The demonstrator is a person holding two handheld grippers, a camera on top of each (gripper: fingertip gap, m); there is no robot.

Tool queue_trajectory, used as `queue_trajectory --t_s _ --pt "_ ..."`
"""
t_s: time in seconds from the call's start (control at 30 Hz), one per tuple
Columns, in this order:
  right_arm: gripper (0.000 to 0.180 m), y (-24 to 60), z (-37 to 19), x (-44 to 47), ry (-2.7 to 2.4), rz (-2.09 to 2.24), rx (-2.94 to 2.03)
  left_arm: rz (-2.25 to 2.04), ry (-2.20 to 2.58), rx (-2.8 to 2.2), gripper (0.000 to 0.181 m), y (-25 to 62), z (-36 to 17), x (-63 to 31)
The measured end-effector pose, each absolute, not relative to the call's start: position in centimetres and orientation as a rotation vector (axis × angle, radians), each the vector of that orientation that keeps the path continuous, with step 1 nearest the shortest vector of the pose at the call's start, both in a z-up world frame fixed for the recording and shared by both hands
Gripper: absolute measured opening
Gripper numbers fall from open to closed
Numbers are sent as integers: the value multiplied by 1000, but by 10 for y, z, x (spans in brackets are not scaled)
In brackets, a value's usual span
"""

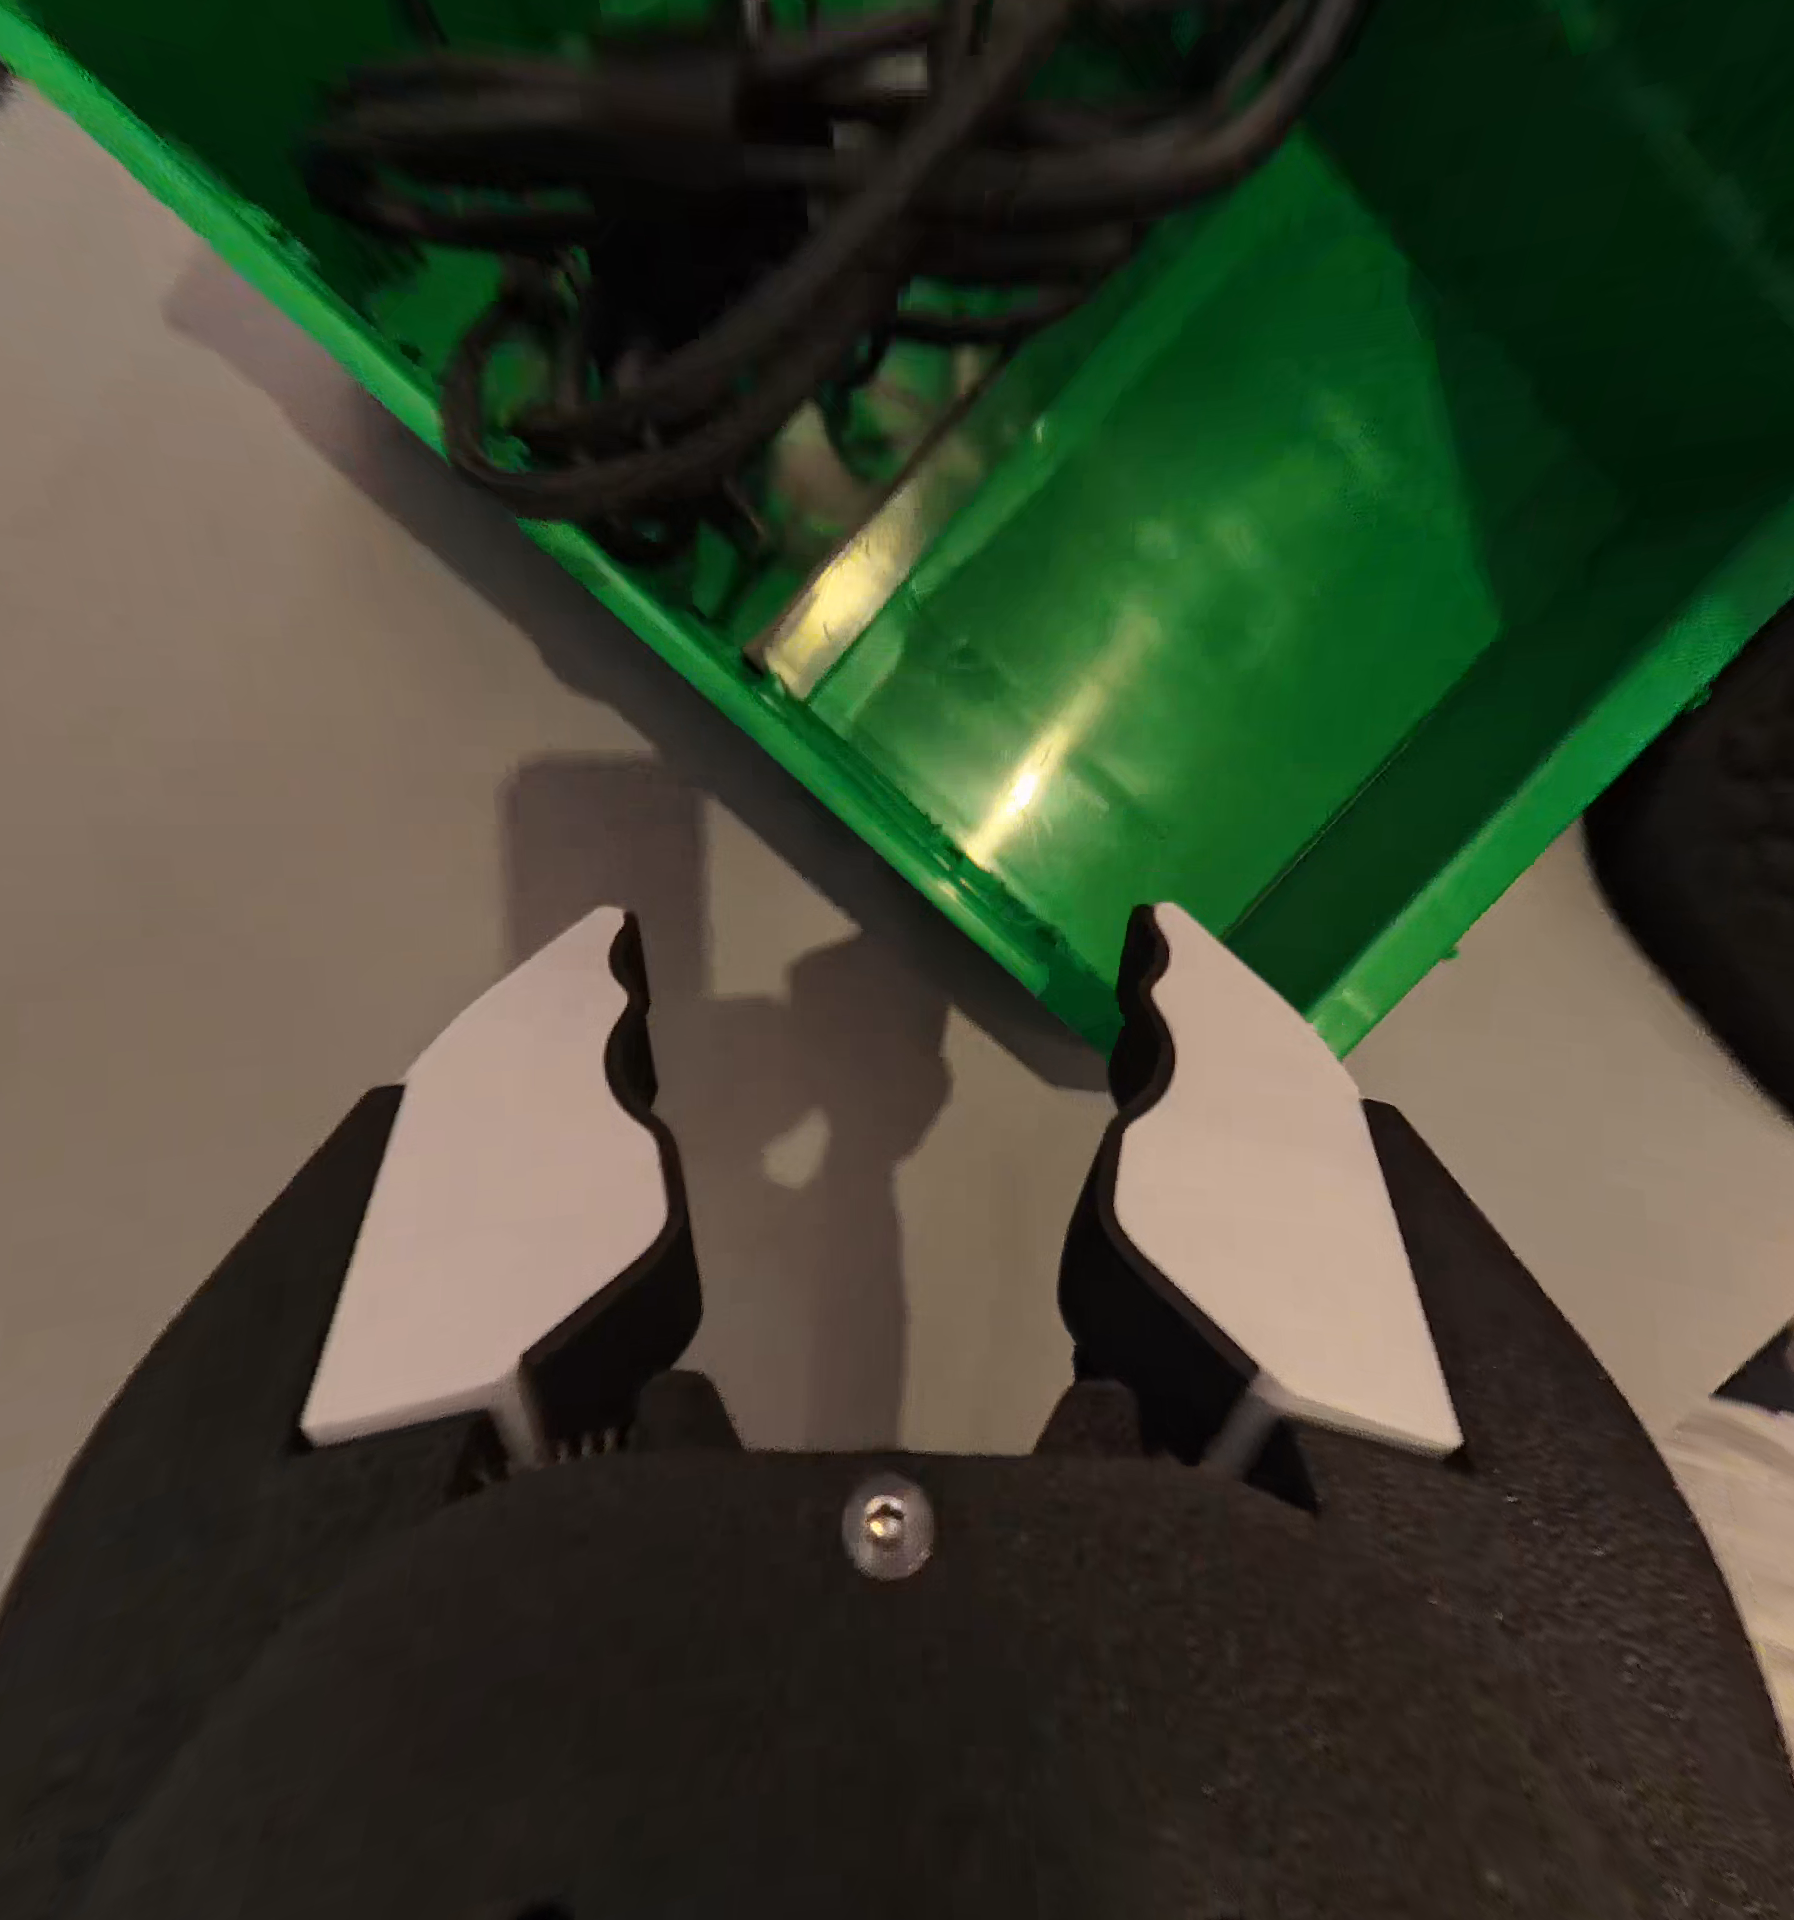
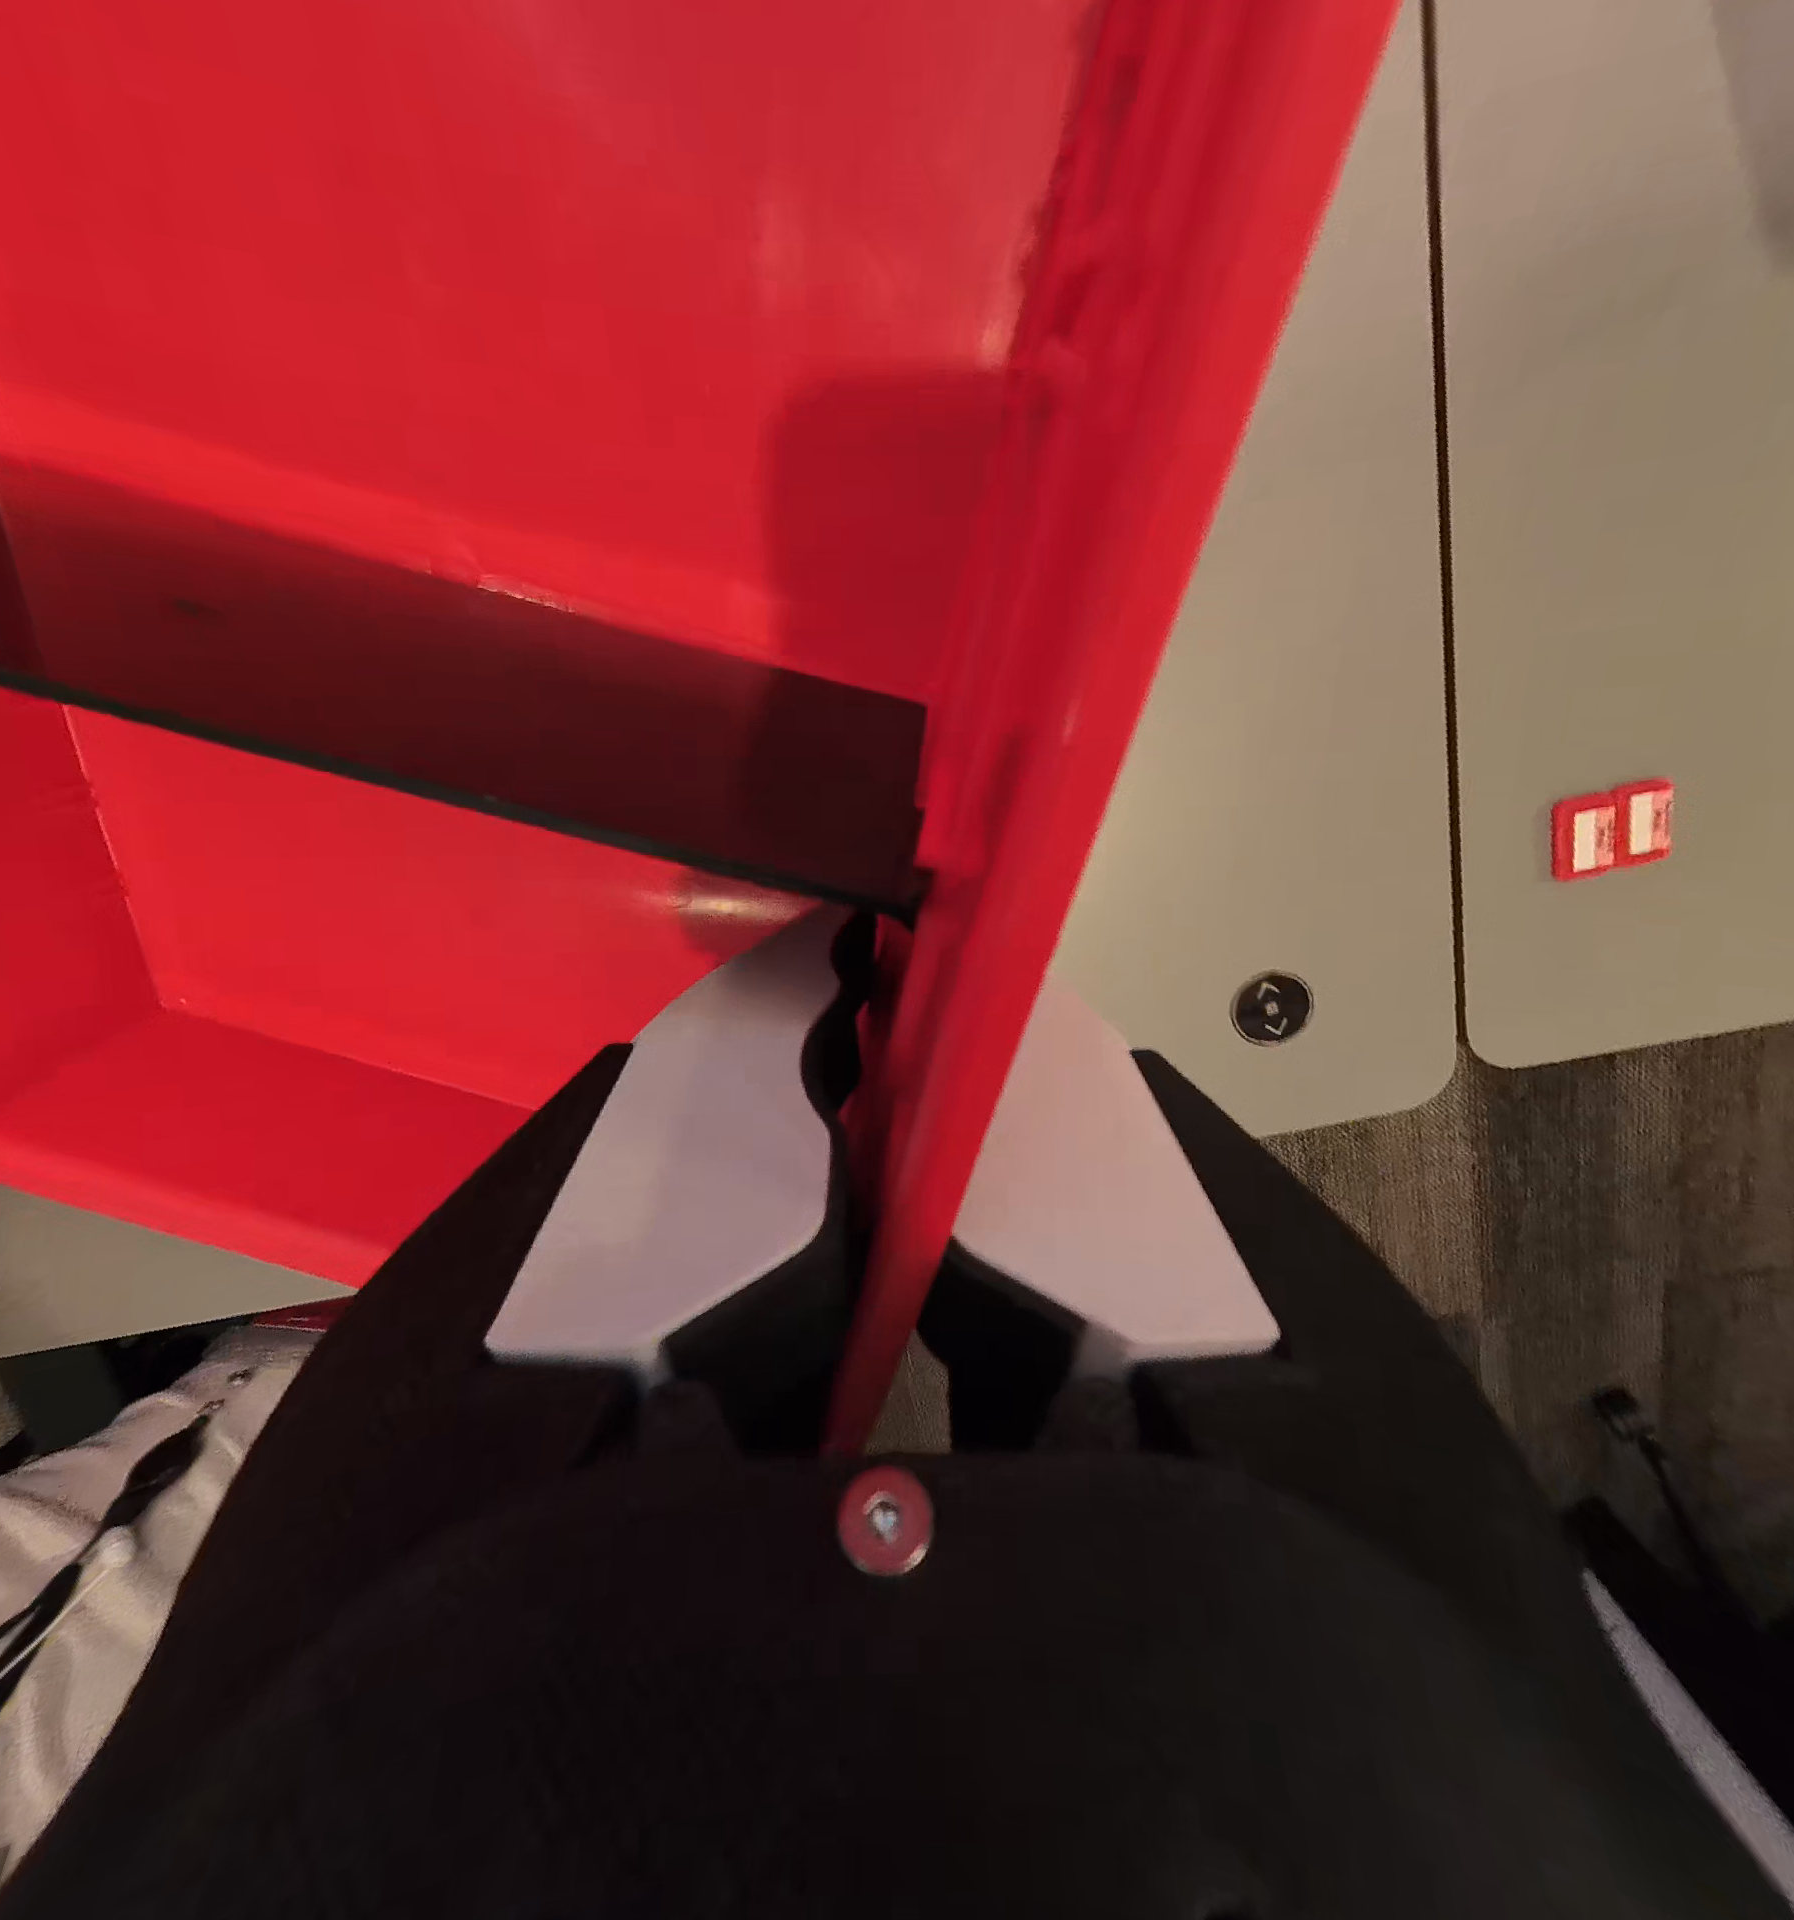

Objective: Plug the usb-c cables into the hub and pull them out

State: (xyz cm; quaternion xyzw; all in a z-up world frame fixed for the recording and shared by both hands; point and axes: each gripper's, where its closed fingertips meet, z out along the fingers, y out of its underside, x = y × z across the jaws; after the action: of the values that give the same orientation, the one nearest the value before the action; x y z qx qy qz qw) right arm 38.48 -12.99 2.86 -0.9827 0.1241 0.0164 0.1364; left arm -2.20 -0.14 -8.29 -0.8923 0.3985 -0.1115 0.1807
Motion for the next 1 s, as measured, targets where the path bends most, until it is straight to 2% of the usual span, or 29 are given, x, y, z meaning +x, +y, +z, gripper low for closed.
queue_trajectory --t_s 0.03,0.23,0.37,0.5,0.7,1.0 --pt "6 -136 23 388 365 39 -2853 -308 1151 -2548 92 -4 -89 -23" --pt "6 -162 7 399 372 -4 -2866 -409 1186 -2625 79 -9 -95 -31" --pt "6 -174 7 395 362 4 -2848 -480 1137 -2695 53 -3 -93 -52" --pt "6 -181 8 391 344 7 -2814 -614 1080 -2742 10 3 -88 -74" --pt "6 -187 0 385 319 35 -2816 -650 921 -2790 7 24 -86 -129" --pt "6 -154 -36 369 248 173 -2850 -790 475 -2826 13 33 -83 -255"
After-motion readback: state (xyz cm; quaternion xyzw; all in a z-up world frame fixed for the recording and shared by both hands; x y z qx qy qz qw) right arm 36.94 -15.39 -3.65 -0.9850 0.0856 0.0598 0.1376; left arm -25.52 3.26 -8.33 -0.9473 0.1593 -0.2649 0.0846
